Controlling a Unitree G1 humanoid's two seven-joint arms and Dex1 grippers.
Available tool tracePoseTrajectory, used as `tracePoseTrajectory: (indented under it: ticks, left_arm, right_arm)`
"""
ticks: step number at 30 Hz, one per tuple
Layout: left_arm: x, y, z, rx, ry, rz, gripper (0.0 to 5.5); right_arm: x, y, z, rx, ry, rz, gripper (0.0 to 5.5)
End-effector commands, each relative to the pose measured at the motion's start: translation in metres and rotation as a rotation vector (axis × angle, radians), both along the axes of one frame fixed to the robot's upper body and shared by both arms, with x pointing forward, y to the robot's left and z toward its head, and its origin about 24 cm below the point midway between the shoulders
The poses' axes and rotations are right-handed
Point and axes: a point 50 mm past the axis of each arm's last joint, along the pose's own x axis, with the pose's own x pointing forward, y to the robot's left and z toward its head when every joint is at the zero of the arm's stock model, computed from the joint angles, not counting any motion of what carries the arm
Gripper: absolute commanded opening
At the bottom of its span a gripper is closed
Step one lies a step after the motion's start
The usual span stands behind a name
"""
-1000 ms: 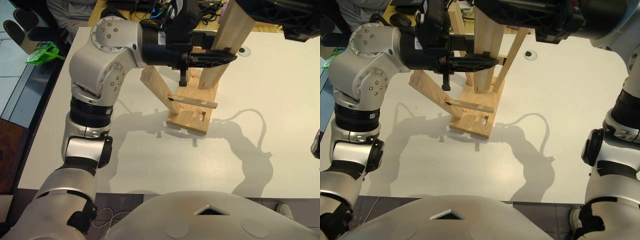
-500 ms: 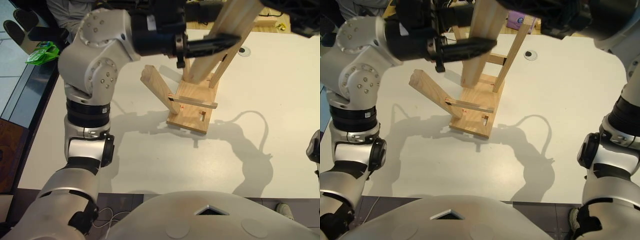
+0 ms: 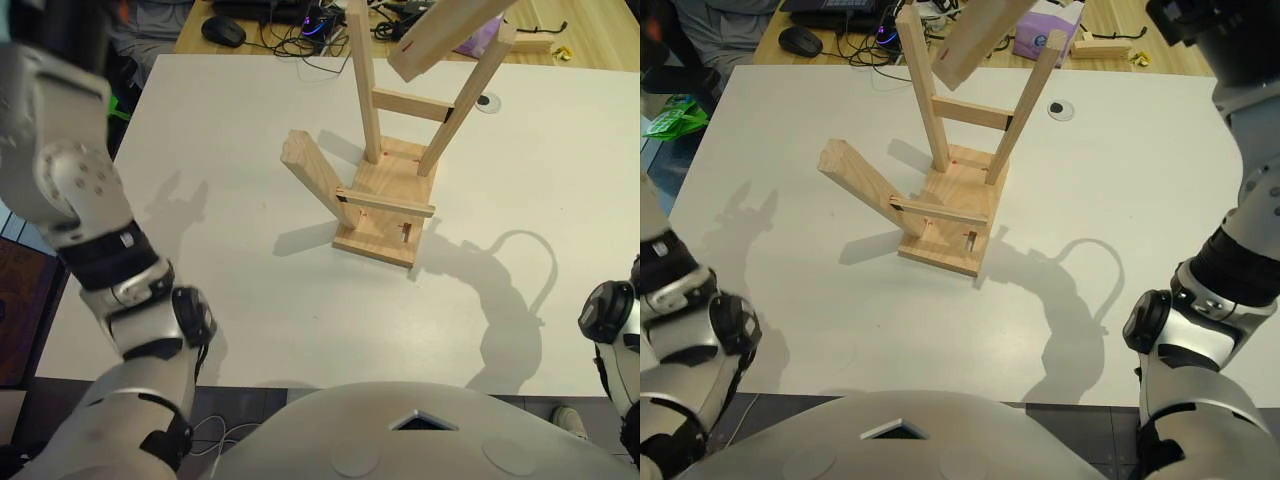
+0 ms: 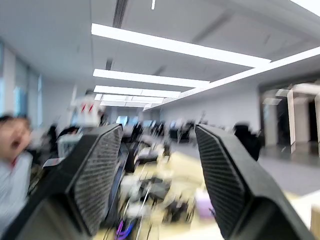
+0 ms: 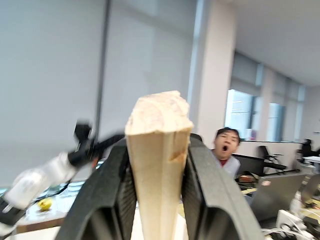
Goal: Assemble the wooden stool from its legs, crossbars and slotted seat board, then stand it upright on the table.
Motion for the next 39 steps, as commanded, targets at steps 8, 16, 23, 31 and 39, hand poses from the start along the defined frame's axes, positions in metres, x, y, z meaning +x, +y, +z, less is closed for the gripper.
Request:
tracePoseTrajectory:
  ticks: [8, 16, 23, 31, 39]
  left_arm:
    - [-0.057, -0.037, -0.171, 0.012, 0.659, -0.163, 2.68]
    - [-0.09, -0.103, -0.208, 0.228, 0.81, -0.365, 2.68]
    - [-0.091, -0.15, -0.203, 0.077, 0.785, -0.45, 2.68]
    - [-0.088, -0.167, -0.204, 0.023, 0.798, -0.427, 2.68]
    - [-0.078, -0.19, -0.201, -0.049, 0.81, -0.4, 2.68]
  right_arm:
    - [-0.018, -0.021, -0.006, -0.008, 0.047, -0.095, 1.03]
    - [-0.013, -0.019, -0.006, -0.022, 0.084, -0.092, 1.03]
    - [0.006, -0.053, -0.064, -0.126, 0.336, -0.17, 1.03]
    - [0.016, -0.085, -0.087, -0.13, 0.379, -0.311, 1.03]
    - [0.023, -0.096, -0.082, -0.093, 0.32, -0.4, 1.03]
